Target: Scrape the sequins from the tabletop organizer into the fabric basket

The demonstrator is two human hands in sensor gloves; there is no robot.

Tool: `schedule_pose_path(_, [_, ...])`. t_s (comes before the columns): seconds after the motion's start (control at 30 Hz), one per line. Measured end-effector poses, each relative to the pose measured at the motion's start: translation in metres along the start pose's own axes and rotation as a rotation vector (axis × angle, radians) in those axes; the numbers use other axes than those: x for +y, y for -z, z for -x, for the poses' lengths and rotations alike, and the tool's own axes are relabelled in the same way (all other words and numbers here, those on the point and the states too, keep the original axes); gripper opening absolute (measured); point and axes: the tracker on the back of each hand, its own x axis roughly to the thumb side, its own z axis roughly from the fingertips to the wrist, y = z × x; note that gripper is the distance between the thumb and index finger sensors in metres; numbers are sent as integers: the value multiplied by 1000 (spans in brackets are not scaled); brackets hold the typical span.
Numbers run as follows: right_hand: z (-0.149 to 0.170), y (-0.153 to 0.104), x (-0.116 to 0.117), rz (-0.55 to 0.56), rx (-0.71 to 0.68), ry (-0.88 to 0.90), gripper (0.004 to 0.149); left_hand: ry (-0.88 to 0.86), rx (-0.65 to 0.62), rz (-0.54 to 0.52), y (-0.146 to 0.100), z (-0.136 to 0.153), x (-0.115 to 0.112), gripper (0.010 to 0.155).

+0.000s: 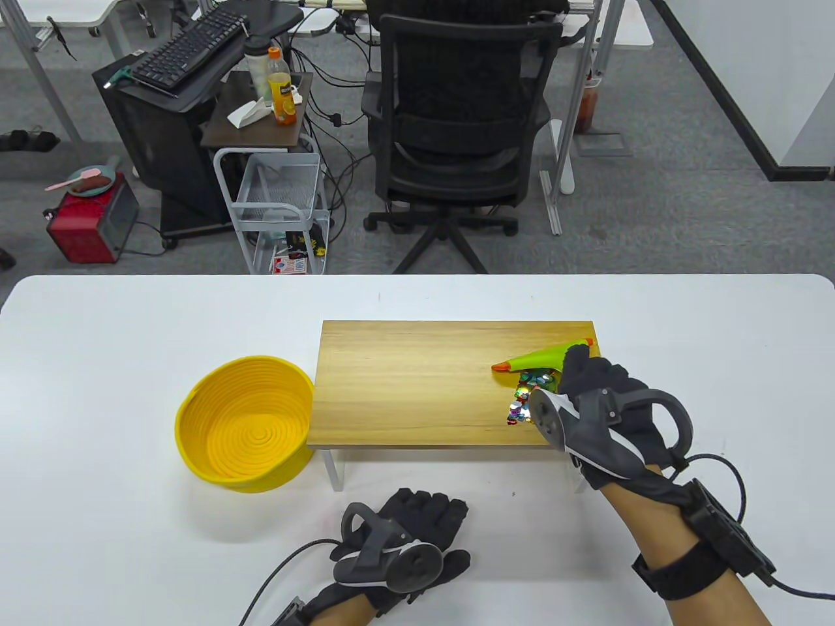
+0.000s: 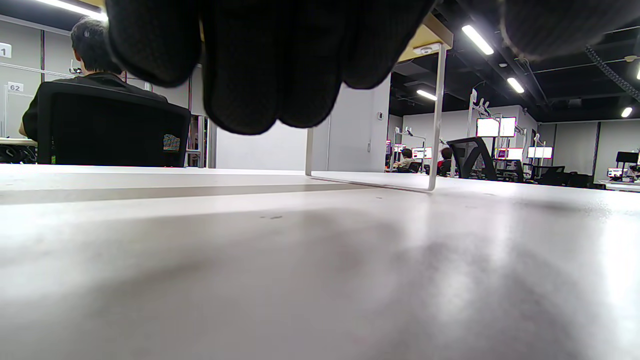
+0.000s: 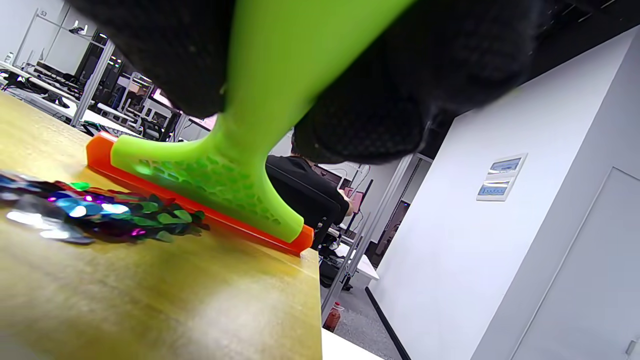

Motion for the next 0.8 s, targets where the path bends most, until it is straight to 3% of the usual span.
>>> schedule_pose_path(0.8, [-9,-51,-17,-9,-8,-52,53,6,-2,-5,0,-2,0,75])
